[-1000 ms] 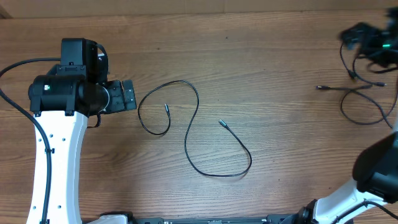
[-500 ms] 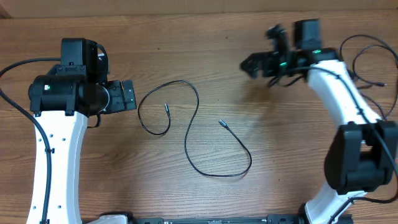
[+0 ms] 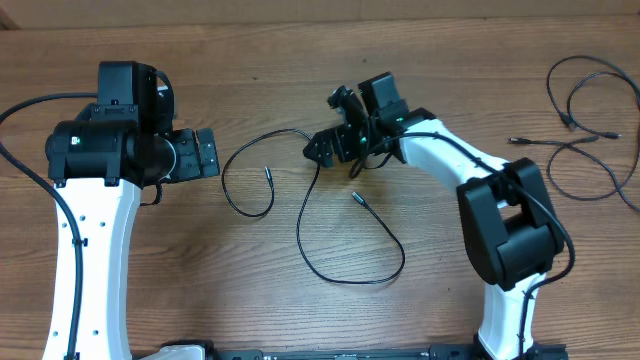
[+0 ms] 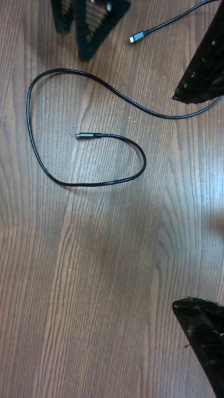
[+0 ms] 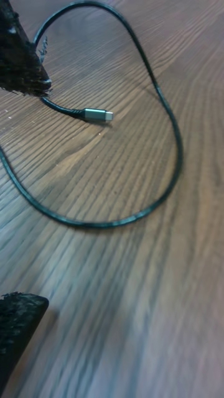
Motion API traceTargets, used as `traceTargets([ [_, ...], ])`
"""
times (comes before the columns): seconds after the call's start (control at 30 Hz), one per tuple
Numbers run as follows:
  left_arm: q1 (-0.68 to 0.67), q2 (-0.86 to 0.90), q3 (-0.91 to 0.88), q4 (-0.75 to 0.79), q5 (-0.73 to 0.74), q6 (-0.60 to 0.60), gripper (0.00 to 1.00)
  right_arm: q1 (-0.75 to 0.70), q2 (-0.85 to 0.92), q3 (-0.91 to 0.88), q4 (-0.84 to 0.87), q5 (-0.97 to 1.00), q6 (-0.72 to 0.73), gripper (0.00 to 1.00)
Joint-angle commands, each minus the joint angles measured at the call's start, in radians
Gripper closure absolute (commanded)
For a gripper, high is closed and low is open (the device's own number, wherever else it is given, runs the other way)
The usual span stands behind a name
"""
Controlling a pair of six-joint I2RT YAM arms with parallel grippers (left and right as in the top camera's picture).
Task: Untangle cables
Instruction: 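Bring the right gripper back toward the remaining cable at center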
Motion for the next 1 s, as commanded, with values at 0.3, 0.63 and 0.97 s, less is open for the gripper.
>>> traceTargets([
  [0.3,0.003,-0.017,0.019,0.000,0.011,0.019,0.00,0.054,0.066,-0.003,0.087,-0.016,0.080,0.00],
  [0.63,0.003,-0.017,0.019,0.000,0.011,0.019,0.00,0.070,0.154,-0.003,0.192,-0.017,0.163,0.00],
  [0.97,0.003,-0.017,0.019,0.000,0.011,0.019,0.00,0.150,0.192,-0.003,0.196,-0.043,0.186,0.28],
])
